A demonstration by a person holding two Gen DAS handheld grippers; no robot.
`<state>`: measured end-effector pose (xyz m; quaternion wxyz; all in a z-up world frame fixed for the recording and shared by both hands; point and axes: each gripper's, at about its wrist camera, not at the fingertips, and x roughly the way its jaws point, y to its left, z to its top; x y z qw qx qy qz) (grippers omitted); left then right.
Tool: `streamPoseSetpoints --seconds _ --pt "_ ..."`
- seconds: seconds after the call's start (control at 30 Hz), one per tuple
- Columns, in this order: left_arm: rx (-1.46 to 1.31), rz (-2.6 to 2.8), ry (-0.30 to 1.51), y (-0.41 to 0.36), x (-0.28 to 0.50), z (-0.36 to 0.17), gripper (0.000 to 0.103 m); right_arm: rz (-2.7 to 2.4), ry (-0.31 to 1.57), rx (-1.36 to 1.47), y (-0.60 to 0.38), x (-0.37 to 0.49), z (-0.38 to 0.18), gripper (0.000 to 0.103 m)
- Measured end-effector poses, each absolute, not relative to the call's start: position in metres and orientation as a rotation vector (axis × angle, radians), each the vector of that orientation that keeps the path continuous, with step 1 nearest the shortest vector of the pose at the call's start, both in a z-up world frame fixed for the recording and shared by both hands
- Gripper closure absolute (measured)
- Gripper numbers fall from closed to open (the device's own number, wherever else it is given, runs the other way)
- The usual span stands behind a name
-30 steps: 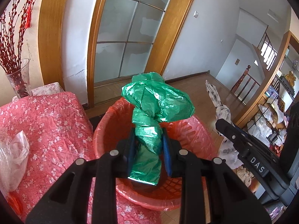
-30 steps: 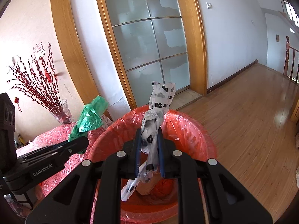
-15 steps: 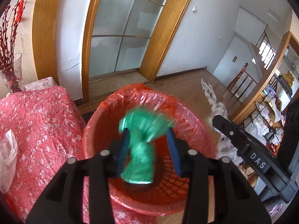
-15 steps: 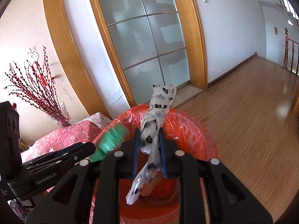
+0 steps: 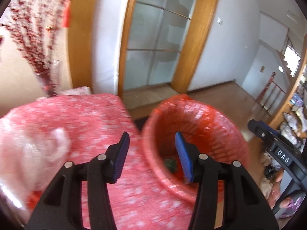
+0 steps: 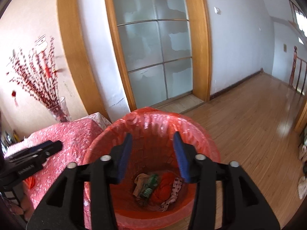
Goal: Collect trash
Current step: 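Grasp the bubble wrap with the right gripper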
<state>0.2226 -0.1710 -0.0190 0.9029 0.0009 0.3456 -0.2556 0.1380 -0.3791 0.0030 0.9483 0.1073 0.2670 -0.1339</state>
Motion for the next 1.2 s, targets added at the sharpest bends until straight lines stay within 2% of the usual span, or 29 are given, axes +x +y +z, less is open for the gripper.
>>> streamPoseSetpoints --seconds 0.23,0.6,0.8,1.03,1.13,1.2 --pt "0.010 -0.318 0.621 -0.079 0.206 -0.006 0.051 -0.124 0.561 0.140 -0.314 0.161 0.000 0.051" --pt "-0.064 0.010 0.555 0.077 0.182 0.013 0.050 0.301 0.671 0.060 -0.141 0.212 -0.020 0.051" --pt "-0.114 0.099 0.545 0.132 0.172 0.016 0.050 0.441 0.743 0.032 -0.063 0.236 -0.034 0.051" --pt "-0.156 0.127 0.562 0.162 0.167 0.009 0.050 0.480 0.839 0.048 -0.020 0.263 -0.057 0.051" --pt "-0.168 0.123 0.573 0.162 0.168 0.004 0.050 0.479 0.878 0.034 -0.017 0.268 -0.070 0.057" --pt "-0.176 0.119 0.576 0.164 0.169 0.002 0.050 0.473 0.881 0.019 -0.017 0.269 -0.072 0.070"
